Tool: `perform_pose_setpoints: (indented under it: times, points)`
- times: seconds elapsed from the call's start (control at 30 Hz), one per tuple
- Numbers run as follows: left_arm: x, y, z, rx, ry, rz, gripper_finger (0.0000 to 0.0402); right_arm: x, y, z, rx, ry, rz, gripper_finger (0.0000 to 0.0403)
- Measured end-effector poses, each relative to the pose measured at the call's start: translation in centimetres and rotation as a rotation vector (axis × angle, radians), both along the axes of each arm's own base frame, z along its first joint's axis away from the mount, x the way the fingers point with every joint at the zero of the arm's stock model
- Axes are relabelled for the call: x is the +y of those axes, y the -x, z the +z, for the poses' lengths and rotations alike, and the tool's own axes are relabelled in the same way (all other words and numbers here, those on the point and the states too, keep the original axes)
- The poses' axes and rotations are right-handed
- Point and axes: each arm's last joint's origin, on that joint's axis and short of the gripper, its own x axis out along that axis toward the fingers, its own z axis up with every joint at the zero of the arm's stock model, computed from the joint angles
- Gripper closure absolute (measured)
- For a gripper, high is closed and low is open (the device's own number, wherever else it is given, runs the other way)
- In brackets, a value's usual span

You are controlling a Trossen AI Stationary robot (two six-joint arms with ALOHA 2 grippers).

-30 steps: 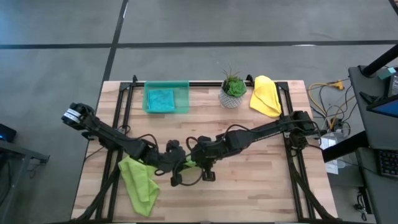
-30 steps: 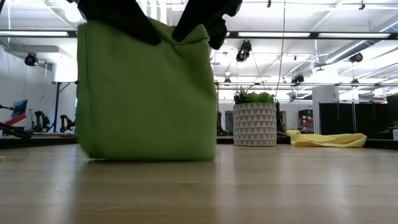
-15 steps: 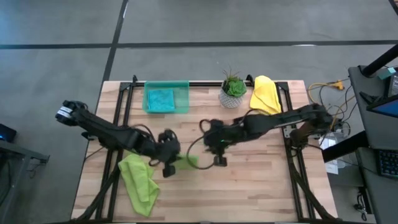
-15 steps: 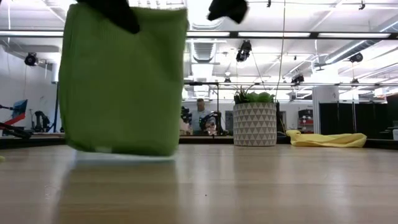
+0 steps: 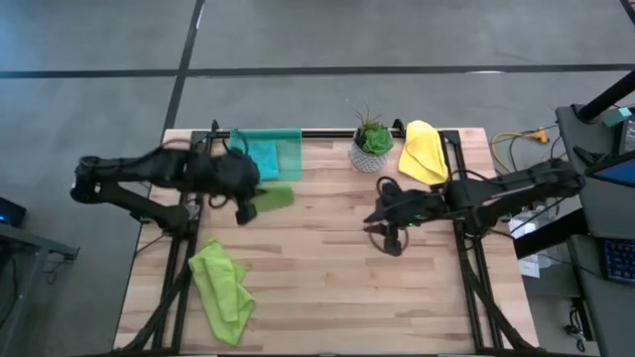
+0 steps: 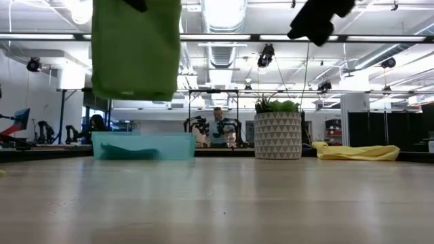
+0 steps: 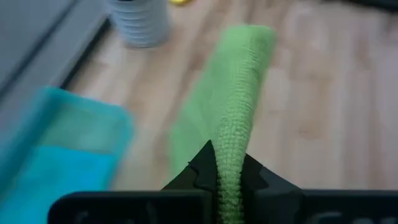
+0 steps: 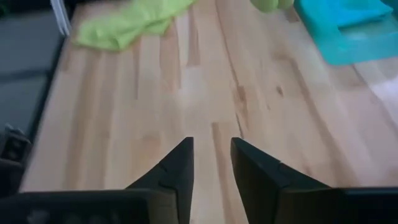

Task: Fold microfiber towels
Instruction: Put the green microfiber cloth into the blue bin

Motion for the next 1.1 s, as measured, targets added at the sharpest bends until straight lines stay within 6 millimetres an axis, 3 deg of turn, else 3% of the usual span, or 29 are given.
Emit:
perform_pose_setpoints:
  times: [0.2,0.43,0.6,0.73,0.87,0.97,1.1]
  points:
    - [3.4,0.1,2.2,0.096,-0.196,-0.045,0.0401,-0.3,1.7,-1.8,-0.111,-0.117,-0.067,0.0311]
    - [9.1,0.5,2.2,0.201,-0.305,-0.089,0.0401,-0.6,1.7,-1.9,-0.15,-0.111,-0.122,0.031]
    - [14.5,1.2,0.8,0.269,-0.316,-0.153,0.0402,-1.0,1.0,-1.2,-0.198,-0.089,-0.205,0.0313]
    - [19.4,1.9,-0.3,0.344,-0.432,-0.167,0.0402,-1.8,0.4,-0.7,-0.208,-0.092,-0.252,0.0314]
    - [24.6,2.5,-0.9,0.395,-0.578,-0.002,0.0402,-2.5,-0.1,-0.1,-0.225,-0.107,-0.289,0.0315]
    - [26.5,2.5,-1.9,0.435,-0.603,0.019,0.0402,-2.7,-0.2,0.4,-0.237,-0.13,-0.3,0.0313]
    - [27.9,1.4,-5.0,0.498,-0.528,-0.145,0.0402,-2.7,-0.2,1.3,-0.257,-0.153,-0.307,0.0313]
